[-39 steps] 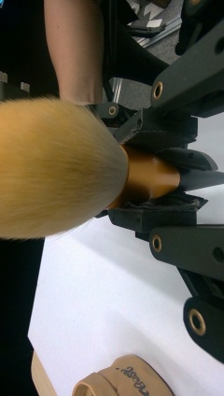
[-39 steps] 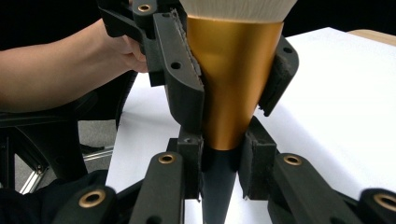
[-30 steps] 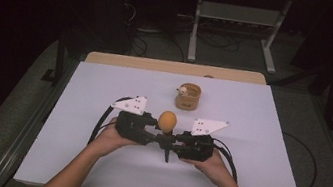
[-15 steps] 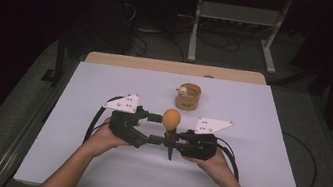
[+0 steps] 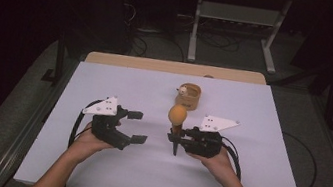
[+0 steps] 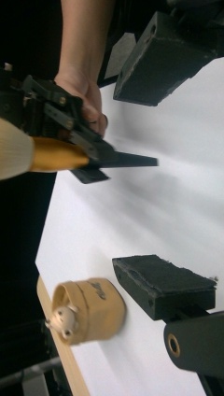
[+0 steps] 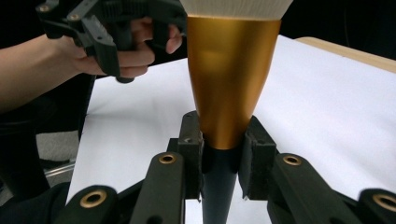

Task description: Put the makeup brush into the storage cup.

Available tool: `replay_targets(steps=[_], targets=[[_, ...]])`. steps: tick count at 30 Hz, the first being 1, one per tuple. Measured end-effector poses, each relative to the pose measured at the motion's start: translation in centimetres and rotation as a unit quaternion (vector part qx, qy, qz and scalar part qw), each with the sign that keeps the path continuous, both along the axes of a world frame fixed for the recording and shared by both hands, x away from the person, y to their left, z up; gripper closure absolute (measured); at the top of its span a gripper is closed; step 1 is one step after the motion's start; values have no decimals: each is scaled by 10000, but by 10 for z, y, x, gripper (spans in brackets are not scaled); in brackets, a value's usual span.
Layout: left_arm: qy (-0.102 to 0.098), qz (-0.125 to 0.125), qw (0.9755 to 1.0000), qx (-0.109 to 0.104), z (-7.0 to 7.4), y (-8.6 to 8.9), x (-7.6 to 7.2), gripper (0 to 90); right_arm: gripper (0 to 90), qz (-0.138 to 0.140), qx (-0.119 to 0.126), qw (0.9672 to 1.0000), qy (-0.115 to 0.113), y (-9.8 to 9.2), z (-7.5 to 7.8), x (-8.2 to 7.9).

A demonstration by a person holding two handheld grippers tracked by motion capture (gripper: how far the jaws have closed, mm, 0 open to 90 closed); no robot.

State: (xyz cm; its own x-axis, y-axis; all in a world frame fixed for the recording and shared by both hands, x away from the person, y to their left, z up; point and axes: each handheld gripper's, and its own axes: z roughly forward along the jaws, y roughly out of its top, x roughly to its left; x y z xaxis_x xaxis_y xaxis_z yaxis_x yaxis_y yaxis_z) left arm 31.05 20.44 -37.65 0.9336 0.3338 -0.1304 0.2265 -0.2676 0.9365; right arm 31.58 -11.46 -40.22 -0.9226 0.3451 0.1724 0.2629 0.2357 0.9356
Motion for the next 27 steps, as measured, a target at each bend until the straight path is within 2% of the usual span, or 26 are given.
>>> replay_targets(steps=[6, 11, 12, 15, 18, 27], targets=[[-18, 401, 9992, 10, -7, 18, -10, 135, 724, -255, -42, 9997, -36, -4, 1, 2], [-69, 613, 9981, -63, -12, 27, -15, 129, 724, -365, -23, 9993, -58, -8, 3, 2], [-64, 742, 9972, -80, -15, 31, -18, 128, 724, -432, -30, 9990, -68, -9, 3, 2], [-35, 835, 9965, -90, -17, 35, -21, 128, 724, -495, -26, 9987, -97, -11, 4, 2], [-37, 1065, 9942, -113, -23, 45, -26, 128, 724, -603, -12, 9981, -152, -12, 5, 3], [-34, 1365, 9906, -107, -30, 58, -35, 128, 724, -914, -19, 9957, -154, -15, 7, 6]])
